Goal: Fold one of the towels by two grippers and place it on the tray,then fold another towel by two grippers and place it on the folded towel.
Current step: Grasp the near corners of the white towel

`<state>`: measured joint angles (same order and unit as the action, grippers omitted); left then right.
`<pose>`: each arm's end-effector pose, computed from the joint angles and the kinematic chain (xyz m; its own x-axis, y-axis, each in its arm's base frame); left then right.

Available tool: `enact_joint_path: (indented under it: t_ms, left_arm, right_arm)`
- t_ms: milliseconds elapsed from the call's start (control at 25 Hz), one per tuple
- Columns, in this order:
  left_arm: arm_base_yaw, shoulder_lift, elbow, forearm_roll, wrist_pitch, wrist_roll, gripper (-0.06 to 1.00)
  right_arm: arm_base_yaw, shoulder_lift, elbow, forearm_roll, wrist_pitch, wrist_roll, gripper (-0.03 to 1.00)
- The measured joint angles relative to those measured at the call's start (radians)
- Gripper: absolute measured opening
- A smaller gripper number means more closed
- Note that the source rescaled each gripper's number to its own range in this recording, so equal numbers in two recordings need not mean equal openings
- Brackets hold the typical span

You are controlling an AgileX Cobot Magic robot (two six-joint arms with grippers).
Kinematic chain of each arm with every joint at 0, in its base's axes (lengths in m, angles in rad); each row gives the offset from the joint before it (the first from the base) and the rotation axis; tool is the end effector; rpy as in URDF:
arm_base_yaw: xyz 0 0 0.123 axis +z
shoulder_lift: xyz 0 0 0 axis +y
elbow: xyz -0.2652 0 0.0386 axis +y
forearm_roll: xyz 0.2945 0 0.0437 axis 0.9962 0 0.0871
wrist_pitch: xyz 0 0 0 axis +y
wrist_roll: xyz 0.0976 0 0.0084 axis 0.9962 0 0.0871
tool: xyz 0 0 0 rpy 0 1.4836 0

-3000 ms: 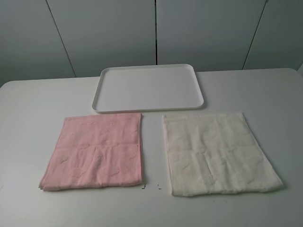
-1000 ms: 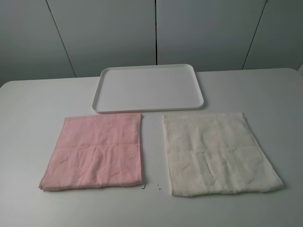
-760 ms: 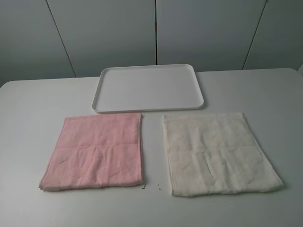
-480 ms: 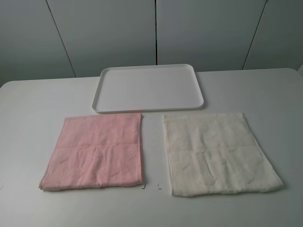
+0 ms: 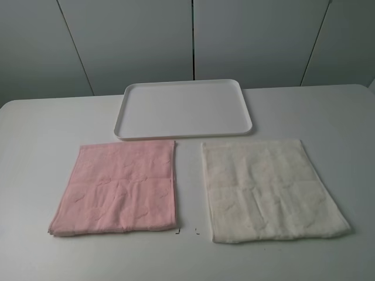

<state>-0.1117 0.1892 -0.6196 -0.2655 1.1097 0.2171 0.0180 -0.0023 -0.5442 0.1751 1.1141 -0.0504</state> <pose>0.0728 -0.0314 0.3213 -0.5108 0.1517 -0.8462 0.3550 0.9337 -0.0469 0.0493 0.0162 0.3071 -0.4608 0.0188 -0.8873 -0.1443 0.9849 0.0958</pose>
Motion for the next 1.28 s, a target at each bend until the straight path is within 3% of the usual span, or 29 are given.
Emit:
enact_joint_path:
  t_ms: [360, 920, 1080, 1200, 1280]
  left_arm:
    - [0.0, 0.269, -0.124, -0.094, -0.008, 0.216, 0.94]
    - [-0.007, 0.616, -0.15, -0.286, -0.07, 0.436, 0.94]
    - [-0.08, 0.7, -0.151, -0.321, -0.113, 0.485, 0.84]
    - [-0.19, 0.77, -0.151, -0.321, -0.149, 0.492, 0.79]
    - [-0.274, 0.822, -0.151, -0.319, -0.2, 0.492, 0.81]
  right_arm:
    - [0.0, 0.012, -0.022, 0.0, 0.013, -0.049, 1.0]
    - [-0.002, 0.289, -0.022, -0.032, -0.001, -0.213, 1.0]
    - [-0.001, 0.384, -0.022, -0.032, -0.011, -0.349, 1.0]
    - [-0.001, 0.432, -0.022, -0.03, -0.046, -0.452, 1.0]
    - [-0.001, 0.462, -0.022, -0.03, -0.058, -0.512, 1.0]
